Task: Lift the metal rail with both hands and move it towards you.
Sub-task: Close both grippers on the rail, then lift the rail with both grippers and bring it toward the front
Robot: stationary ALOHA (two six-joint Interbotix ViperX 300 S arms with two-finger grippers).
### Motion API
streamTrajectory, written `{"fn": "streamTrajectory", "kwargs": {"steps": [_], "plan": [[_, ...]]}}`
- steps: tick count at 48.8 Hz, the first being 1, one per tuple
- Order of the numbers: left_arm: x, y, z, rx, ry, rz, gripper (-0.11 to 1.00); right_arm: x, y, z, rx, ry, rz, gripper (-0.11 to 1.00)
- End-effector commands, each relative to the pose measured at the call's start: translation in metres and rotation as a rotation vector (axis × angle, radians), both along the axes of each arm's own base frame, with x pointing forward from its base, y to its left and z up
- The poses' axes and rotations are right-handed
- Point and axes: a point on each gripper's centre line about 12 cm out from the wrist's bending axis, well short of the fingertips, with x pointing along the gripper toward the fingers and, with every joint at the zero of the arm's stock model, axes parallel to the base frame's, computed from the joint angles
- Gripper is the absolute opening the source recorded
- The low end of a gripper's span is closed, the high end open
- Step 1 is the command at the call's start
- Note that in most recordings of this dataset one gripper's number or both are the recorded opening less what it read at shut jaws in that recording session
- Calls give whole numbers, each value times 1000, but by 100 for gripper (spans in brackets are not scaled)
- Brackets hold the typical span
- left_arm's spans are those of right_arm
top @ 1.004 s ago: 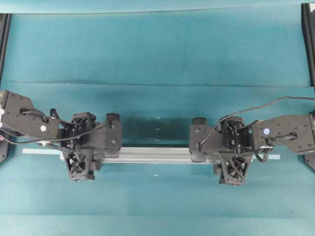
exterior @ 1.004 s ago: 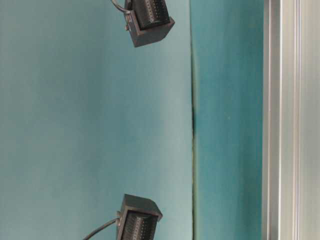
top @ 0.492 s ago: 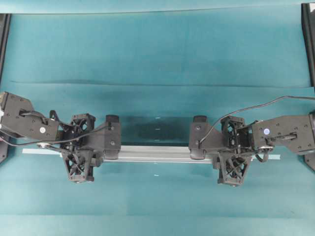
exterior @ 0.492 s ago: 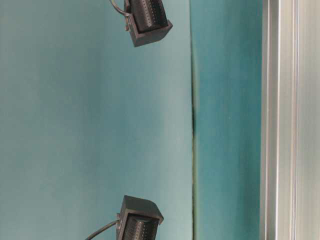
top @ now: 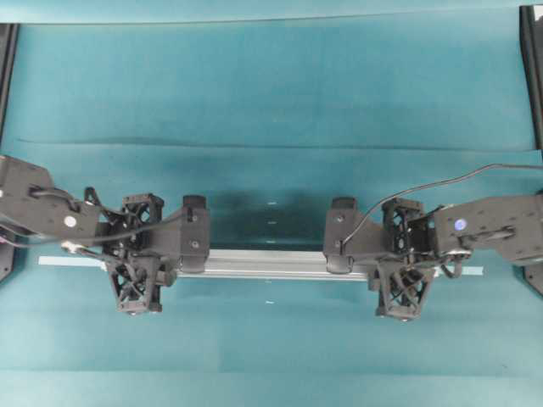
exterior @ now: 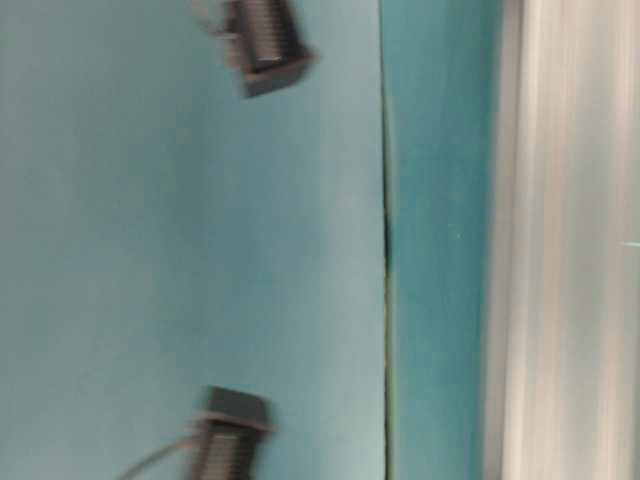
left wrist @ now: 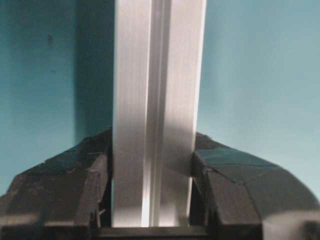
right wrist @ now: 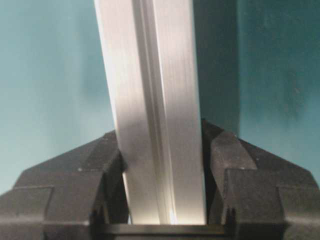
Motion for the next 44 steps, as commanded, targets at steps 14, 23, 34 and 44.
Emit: {"fn": "streamTrajectory", "kwargs": {"steps": [14,23,34,44], "plan": [[6,2,136,-23,-96,43,29,6,-12,129,26,-52,-49,40],[-2,3,184,-27,-115,49,29,-2,-9,179,47,-17,-43,40],[-10,4,234,-28,-98,57,29,0,-9,230,53,4,-60,40],[-13,4,264,-20,-21,62,29,1,-8,264,51,45,-67,40]]}}
